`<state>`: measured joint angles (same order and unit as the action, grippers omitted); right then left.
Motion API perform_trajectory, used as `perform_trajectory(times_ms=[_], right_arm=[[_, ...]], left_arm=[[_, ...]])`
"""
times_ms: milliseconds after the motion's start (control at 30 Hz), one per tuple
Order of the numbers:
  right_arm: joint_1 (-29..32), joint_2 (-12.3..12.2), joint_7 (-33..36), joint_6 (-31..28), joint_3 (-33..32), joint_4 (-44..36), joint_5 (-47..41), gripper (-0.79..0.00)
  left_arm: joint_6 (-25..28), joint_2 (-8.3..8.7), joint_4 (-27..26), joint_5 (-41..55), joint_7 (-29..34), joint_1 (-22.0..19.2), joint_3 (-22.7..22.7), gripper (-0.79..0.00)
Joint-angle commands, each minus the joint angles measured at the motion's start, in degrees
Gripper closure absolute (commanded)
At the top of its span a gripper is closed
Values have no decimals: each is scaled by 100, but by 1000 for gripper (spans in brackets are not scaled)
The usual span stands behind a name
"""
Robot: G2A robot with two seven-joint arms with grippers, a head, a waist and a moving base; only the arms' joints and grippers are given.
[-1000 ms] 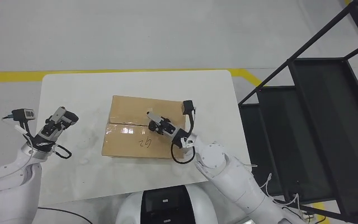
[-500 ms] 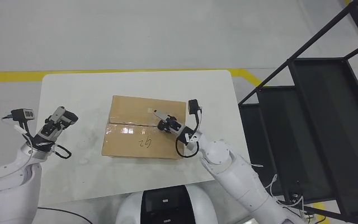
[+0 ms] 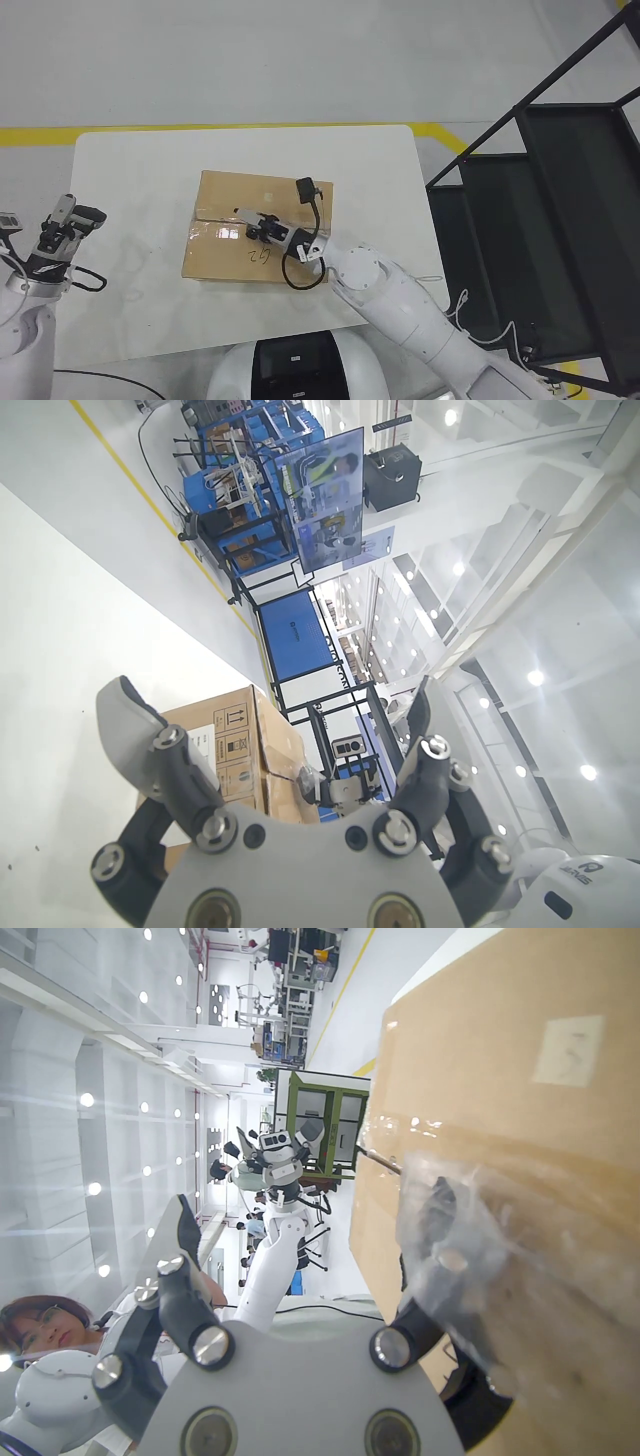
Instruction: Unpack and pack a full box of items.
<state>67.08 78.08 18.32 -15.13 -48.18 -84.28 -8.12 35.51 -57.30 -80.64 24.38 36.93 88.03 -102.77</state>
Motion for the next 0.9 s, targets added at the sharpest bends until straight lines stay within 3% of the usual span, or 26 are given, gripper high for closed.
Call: perform_trajectory(times_ms=[0, 633, 867], right_arm=[[20, -4, -43, -112, -41, -7, 22, -785], [36, 2, -133, -3, -58, 30, 54, -785], [-489, 190, -121, 282, 314, 347, 172, -785]], left_arm=[[2, 0, 2, 0, -1, -1, 0, -785], [2, 0, 2, 0, -1, -1, 0, -785], [-191, -9, -197, -170, -91, 64, -2, -785]])
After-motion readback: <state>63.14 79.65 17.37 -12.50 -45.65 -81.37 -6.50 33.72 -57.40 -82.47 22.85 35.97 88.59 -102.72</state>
